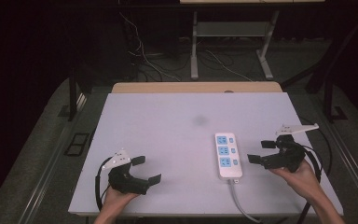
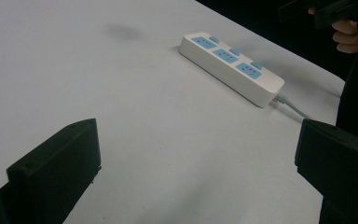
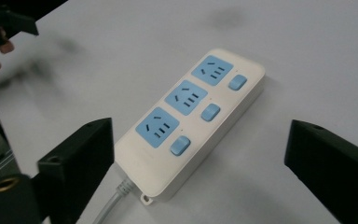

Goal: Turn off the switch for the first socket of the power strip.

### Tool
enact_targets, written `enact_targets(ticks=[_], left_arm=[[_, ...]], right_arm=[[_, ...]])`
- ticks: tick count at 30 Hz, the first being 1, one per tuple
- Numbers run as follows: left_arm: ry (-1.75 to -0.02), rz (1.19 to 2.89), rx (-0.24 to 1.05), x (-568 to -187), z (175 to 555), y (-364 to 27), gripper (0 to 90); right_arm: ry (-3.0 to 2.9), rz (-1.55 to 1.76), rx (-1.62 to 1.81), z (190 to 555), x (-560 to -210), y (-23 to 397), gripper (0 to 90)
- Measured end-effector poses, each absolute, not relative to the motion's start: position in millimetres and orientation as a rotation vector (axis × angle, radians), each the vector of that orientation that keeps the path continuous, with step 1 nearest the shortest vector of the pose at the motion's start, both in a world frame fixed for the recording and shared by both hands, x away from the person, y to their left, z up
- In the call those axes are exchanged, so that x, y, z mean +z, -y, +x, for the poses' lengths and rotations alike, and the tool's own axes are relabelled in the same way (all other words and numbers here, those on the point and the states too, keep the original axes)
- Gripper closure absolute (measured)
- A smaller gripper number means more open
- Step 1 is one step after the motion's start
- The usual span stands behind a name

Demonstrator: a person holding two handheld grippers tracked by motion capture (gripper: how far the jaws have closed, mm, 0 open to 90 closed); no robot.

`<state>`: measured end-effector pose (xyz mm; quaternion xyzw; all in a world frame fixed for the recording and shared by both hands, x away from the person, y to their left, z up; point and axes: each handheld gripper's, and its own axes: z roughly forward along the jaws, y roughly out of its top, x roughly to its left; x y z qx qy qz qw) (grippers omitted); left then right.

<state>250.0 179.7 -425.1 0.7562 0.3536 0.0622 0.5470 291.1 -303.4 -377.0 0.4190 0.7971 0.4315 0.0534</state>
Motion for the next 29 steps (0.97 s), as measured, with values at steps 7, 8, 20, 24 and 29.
enact_targets(ticks=[7, 8, 20, 24, 29], left_arm=[[-0.840, 1.793, 0.147, -425.2, 250.1, -179.9, 0.0], [-0.838, 1.794, 0.147, -425.2, 250.0, -179.8, 0.0], [-0.838, 1.793, 0.153, -425.2, 249.9, -180.2, 0.0], [-0.839, 1.796, 0.151, -425.3, 249.9, -179.9, 0.0], [-0.841, 1.799, 0.150, -425.9, 250.6, -179.4, 0.0]], right_arm=[[-2.373, 1.270, 1.407, 277.5, -386.2, 307.1, 0.2], [-2.367, 1.275, 1.414, 276.1, -388.4, 307.7, 0.2], [-2.350, 1.267, 1.437, 258.6, -414.2, 304.8, 0.2], [-2.356, 1.257, 1.438, 253.9, -420.2, 304.2, 0.3], [-2.369, 1.252, 1.433, 249.8, -427.0, 304.6, 0.2]])
